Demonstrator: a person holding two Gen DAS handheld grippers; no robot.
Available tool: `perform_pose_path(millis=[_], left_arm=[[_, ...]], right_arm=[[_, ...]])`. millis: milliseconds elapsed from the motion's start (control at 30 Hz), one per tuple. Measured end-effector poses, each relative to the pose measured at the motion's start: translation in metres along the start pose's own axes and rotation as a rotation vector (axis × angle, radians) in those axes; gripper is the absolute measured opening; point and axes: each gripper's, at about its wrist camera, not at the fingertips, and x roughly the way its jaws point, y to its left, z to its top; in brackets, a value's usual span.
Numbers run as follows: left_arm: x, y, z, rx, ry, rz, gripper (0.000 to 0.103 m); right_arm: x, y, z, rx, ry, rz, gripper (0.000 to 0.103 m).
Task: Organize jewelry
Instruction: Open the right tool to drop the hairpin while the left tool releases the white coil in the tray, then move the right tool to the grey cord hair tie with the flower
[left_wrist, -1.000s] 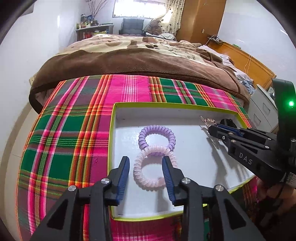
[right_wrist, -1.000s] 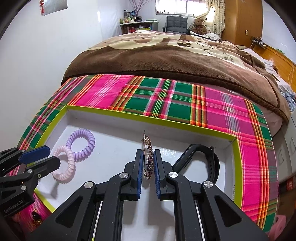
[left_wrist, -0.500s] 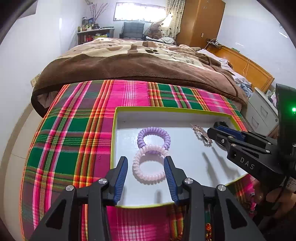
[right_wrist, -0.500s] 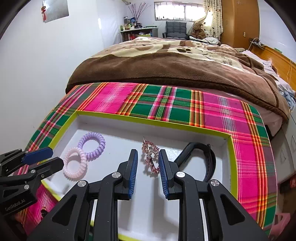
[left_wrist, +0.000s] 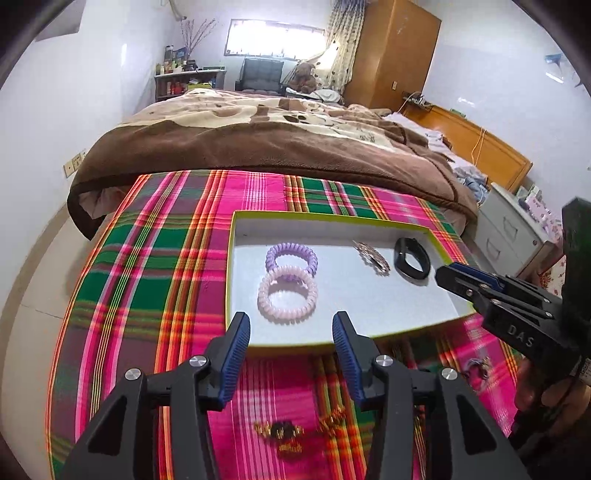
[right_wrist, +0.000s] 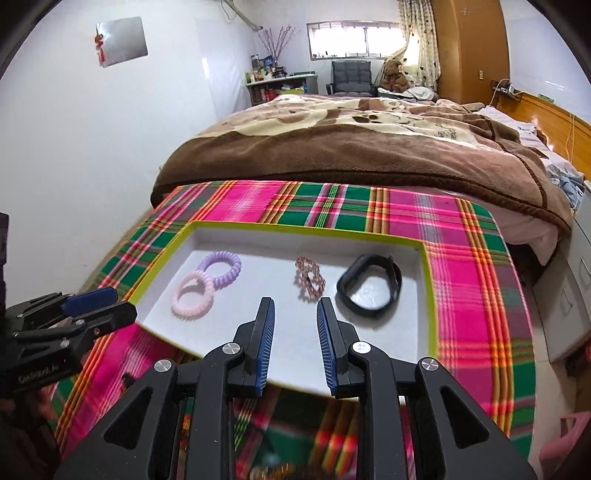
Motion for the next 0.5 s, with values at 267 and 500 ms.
perform_pose_path(millis=[267, 500], left_arm=[[-0.029, 0.006, -0.027, -0.029, -0.029, 0.004, 0.047], [-0.04, 0.011, -0.055, -0.043, -0.022, 0.009, 0.047]], right_arm=[[-0.033, -0.016, -0.034, 0.052, -0.012, -0.005, 0.049], [-0.055, -0.038, -0.06, 0.113, -0.022, -0.038, 0.049]])
